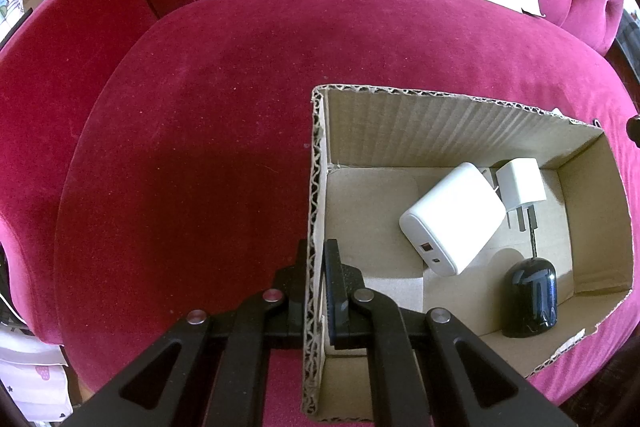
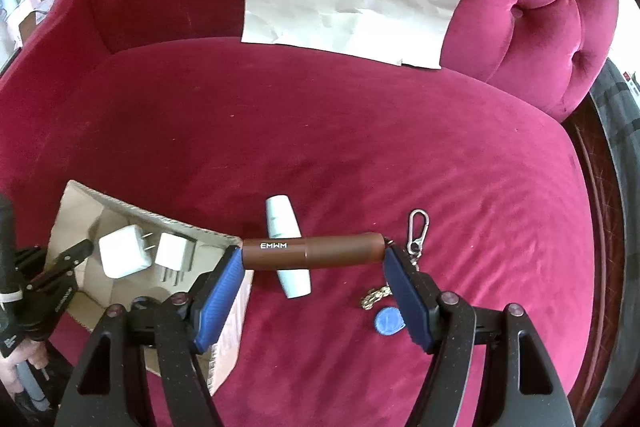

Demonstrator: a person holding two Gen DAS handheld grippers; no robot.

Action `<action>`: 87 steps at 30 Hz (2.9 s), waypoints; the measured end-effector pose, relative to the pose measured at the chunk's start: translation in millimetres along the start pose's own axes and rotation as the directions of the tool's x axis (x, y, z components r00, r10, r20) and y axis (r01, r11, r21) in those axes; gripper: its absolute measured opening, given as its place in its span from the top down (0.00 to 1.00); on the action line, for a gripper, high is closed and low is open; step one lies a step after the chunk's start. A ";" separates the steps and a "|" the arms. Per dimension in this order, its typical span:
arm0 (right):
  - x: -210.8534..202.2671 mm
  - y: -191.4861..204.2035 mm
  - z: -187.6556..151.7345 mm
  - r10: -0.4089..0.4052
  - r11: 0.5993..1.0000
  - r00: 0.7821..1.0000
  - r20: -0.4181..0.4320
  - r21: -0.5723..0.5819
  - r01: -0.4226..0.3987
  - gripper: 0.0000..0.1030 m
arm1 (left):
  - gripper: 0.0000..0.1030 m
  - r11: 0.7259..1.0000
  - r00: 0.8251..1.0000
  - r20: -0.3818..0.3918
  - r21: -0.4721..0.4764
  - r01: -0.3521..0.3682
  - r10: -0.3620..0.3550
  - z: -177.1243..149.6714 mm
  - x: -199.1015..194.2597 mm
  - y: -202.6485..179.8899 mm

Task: Organize rigid objects
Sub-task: 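Carry the brown cylinder with the right tool over the box, then lower the brown cylinder into the box and open the right tool, then move the open right tool toward the keyring with blue fob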

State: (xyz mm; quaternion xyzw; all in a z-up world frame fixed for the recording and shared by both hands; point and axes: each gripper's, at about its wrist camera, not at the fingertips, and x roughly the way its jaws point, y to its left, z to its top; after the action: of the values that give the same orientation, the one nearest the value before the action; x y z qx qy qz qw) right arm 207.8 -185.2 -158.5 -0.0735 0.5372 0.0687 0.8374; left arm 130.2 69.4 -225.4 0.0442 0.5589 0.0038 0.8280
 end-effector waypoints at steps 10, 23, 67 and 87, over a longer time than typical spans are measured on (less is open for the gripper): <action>-5.1 40.1 -7.1 0.065 0.996 0.998 -0.019 -0.066 -0.066 0.27 | 0.95 1.000 1.000 0.000 0.000 0.000 0.000 -0.1 0.4 0.5; 4.4 80.2 -19.2 0.107 0.983 0.993 -0.050 -0.147 -0.113 0.27 | 0.95 1.000 1.000 0.000 0.000 -0.001 0.001 0.1 0.2 -0.4; 23.3 110.4 -32.0 0.136 0.969 0.991 -0.019 -0.206 -0.137 0.00 | 0.94 1.000 1.000 0.000 0.001 -0.005 0.005 0.5 1.1 -1.8; -0.1 85.3 -20.4 0.105 0.984 0.994 0.043 -0.151 -0.097 0.00 | 0.94 1.000 1.000 0.000 0.002 -0.007 0.007 1.4 0.8 -3.3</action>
State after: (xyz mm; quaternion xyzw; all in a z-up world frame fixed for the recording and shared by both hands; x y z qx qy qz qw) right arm 173.0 -105.6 -171.1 -0.1064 0.5123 0.1527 0.8384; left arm 131.7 66.1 -225.9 0.0470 0.5588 0.0061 0.8279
